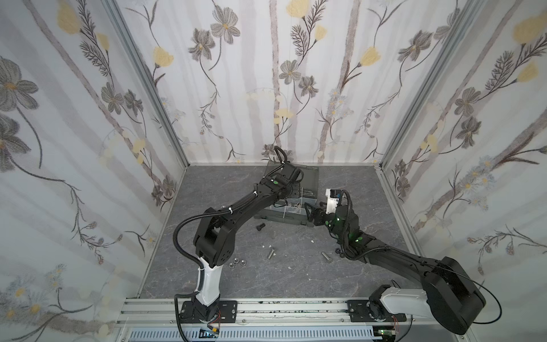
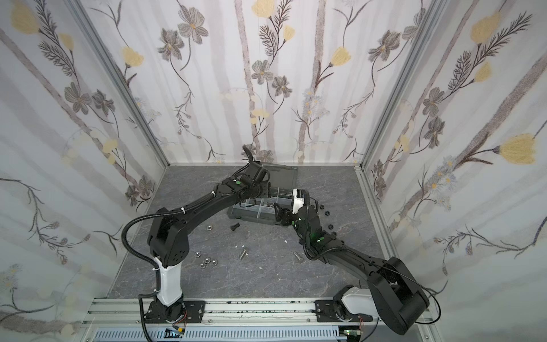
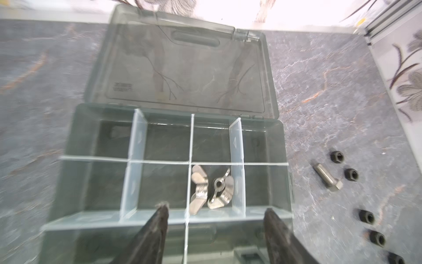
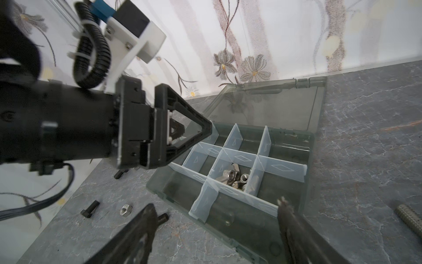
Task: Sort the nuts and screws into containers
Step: 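Withdraw the left gripper from the box while the right gripper reaches toward loose parts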
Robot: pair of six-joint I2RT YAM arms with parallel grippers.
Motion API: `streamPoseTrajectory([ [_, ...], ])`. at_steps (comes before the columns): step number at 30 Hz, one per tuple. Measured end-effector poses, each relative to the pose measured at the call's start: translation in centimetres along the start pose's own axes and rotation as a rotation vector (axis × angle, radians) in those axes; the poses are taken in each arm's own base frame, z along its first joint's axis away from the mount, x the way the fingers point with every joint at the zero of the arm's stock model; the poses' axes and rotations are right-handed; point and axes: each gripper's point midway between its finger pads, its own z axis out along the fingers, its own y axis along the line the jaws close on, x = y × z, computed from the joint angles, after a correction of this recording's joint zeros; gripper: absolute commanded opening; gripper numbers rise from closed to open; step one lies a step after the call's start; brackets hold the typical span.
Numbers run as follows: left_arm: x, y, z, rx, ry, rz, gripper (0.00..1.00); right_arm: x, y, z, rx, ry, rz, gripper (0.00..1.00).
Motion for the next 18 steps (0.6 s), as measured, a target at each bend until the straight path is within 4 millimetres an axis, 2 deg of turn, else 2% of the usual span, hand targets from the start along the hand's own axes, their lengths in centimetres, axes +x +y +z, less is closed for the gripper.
streamPoseTrajectory([
  [3,-0.2,1.0,-2.5,0.015,-0.054,-0.004,0.82,1.5,2.3,-0.2,-0.038,0.074,-0.024,0.81],
  [8,0.5,3.8,-5.7,0.007,-0.113,-0.026,1.0,6.5,6.1,-0.9,-0.108,0.219,-0.045,0.8],
  [12,0.9,6.5,-8.5,-0.002,-0.165,-0.057,1.0,11.0,8.1,-1.4,-0.126,0.331,-0.053,0.79],
  [18,2.0,8.3,-11.5,0.009,-0.219,-0.075,1.0,15.5,9.8,-1.9,-0.126,0.434,-0.031,0.78],
])
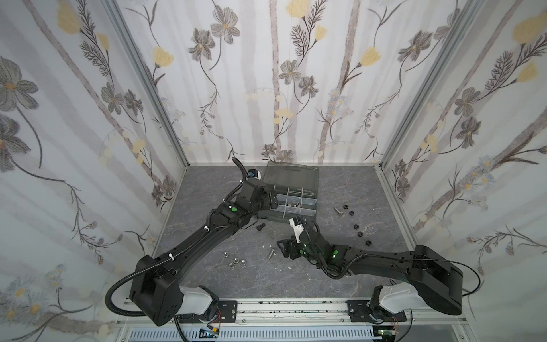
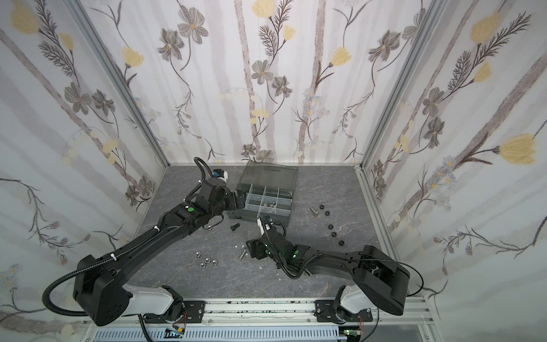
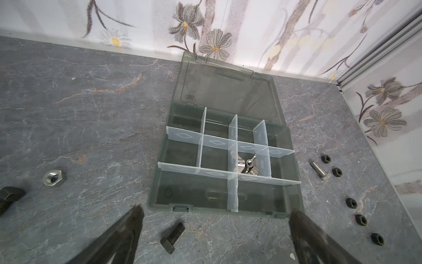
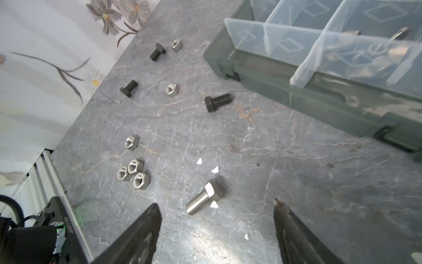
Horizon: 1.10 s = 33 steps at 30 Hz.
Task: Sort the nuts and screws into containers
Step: 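Withdraw the left gripper from the box while the right gripper reaches toward loose parts, then close the right gripper on a silver hex bolt nearer the robot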
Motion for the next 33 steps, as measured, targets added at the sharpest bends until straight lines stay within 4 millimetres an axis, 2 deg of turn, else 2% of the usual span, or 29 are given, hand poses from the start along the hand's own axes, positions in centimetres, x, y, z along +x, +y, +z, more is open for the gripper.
streamPoseTrajectory([
  [10,0.3,1.6,-3.6,0.029,-0.07,-0.008,1.0,4.0,1.5,2.9,-0.032,0.147,0.094,0.75],
  [14,0.3,1.1,-4.6,0.075,-0.078,-0.012,1.0,5.7,2.5,4.4,-0.042,0.205,0.111,0.73],
  [17,-0.1,0.6,-5.8,0.114,-0.095,-0.017,1.0,6.0,3.6,5.2,-0.062,0.221,0.123,0.73],
  [25,-0.8,0.6,-9.2,0.154,-0.135,-0.004,1.0,6.7,3.6,7.0,-0.034,0.249,0.137,0.71],
  [33,-0.4,0.9,-9.9,0.151,-0.137,0.03,1.0,6.0,3.5,8.5,0.036,0.248,0.108,0.64],
])
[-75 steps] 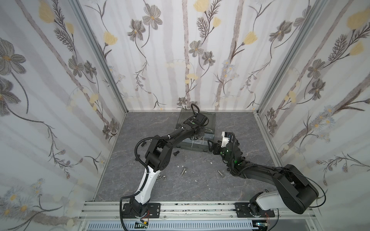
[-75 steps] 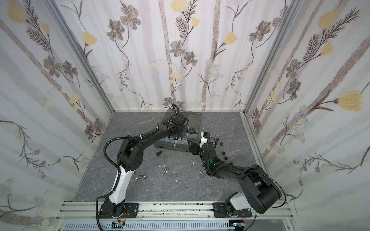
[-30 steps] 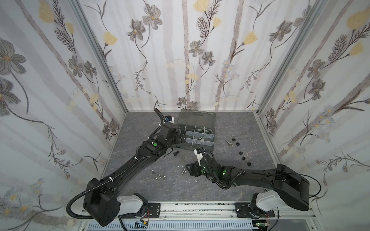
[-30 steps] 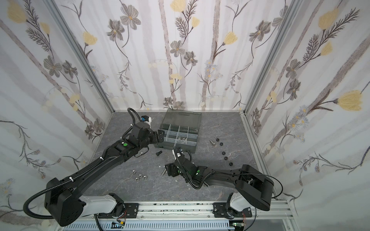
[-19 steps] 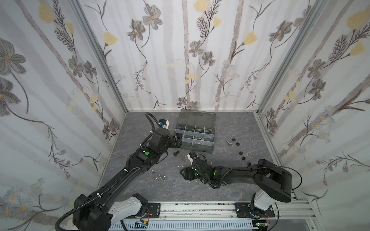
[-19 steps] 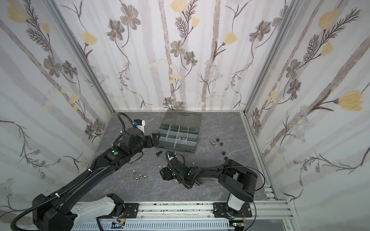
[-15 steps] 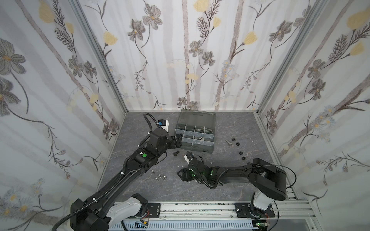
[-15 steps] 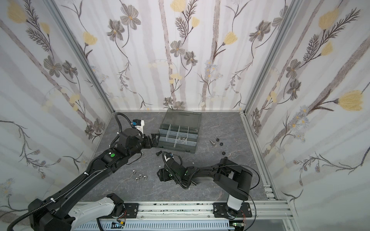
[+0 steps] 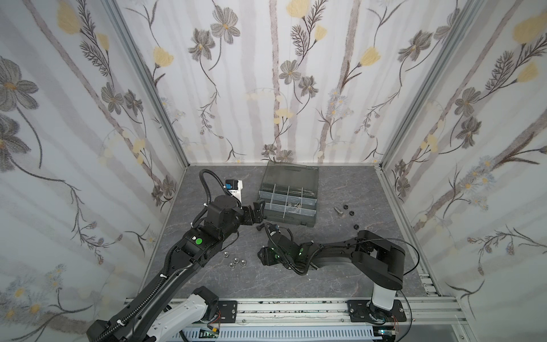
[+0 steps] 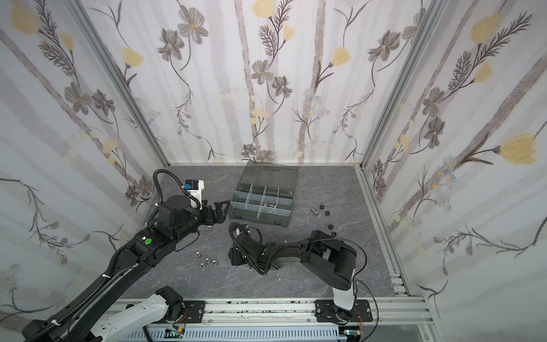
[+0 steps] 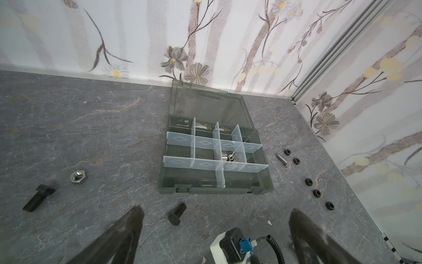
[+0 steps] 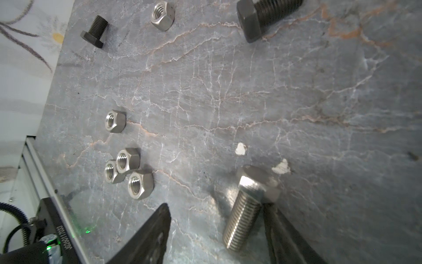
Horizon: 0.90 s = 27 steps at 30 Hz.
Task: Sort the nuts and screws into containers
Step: 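Close the right gripper on a silver hex bolt nearer the robot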
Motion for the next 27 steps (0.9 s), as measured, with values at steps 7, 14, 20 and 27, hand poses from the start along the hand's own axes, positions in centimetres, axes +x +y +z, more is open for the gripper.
streamPoseTrajectory([
  [7,2.0,0.8,0.8,-0.021,0.045,0.019,1.0,-0.4,-0.5,0.8,0.101,-0.012,-0.079,0.51],
  [14,2.1,1.4,0.6,-0.033,0.037,0.015,1.0,-0.8,-0.6,1.8,0.195,-0.026,-0.155,0.29],
  [20,1.7,1.8,0.2,-0.044,0.014,0.01,1.0,-0.9,-0.7,2.1,0.237,-0.028,-0.194,0.07],
  [27,1.3,2.7,0.1,-0.07,-0.002,-0.001,1.0,-0.9,-1.4,1.4,0.259,-0.011,-0.215,0.04],
])
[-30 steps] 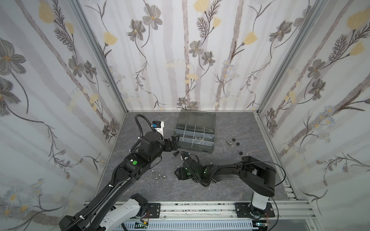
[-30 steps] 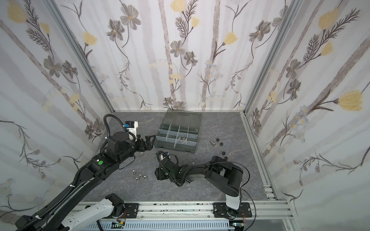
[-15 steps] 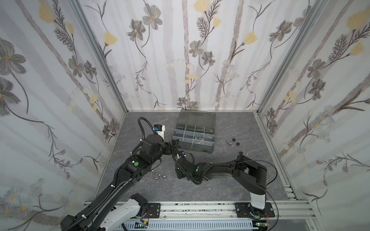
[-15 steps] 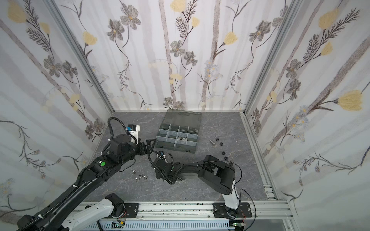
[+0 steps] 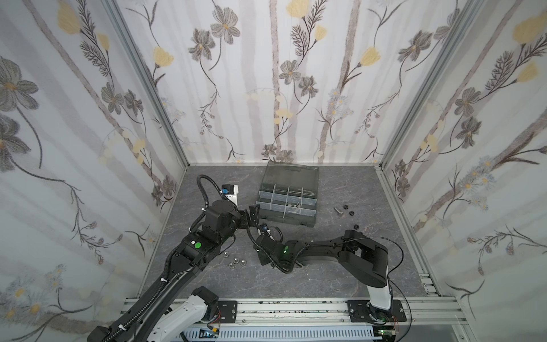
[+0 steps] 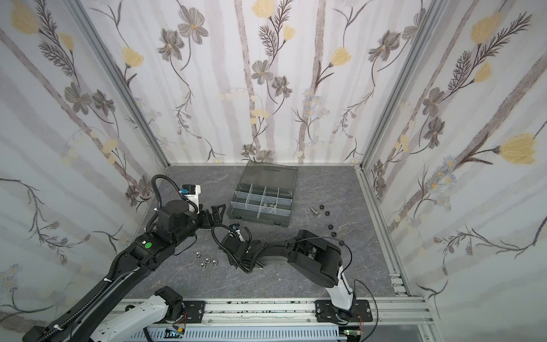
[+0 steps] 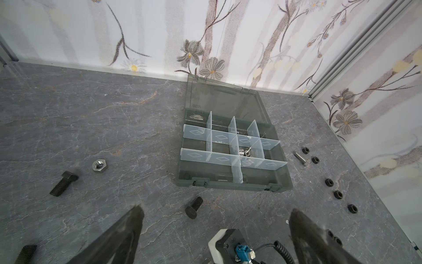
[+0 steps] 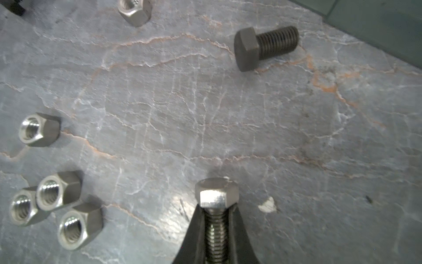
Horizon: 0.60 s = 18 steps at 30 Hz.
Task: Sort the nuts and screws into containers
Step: 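Carry the silver bolt into a box compartment and open the right gripper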
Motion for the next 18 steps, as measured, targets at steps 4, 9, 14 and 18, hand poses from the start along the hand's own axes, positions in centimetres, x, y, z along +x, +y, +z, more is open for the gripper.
streamPoseTrajectory([
  [4,0.1,0.4,0.2,-0.01,0.001,-0.004,1.0,0.1,-1.4,-0.9,0.011,0.022,-0.018,0.03],
  [9,0.2,0.8,0.5,-0.022,0.008,-0.008,1.0,-1.7,-3.1,-2.7,-0.029,0.009,0.017,0.03],
  [14,0.5,1.2,0.9,-0.036,0.022,-0.012,1.0,-4.7,-6.2,-4.4,-0.065,-0.03,0.09,0.03],
  [18,0.9,1.7,1.5,-0.05,0.041,-0.015,1.0,-6.8,-8.1,-5.3,-0.087,-0.059,0.119,0.03],
])
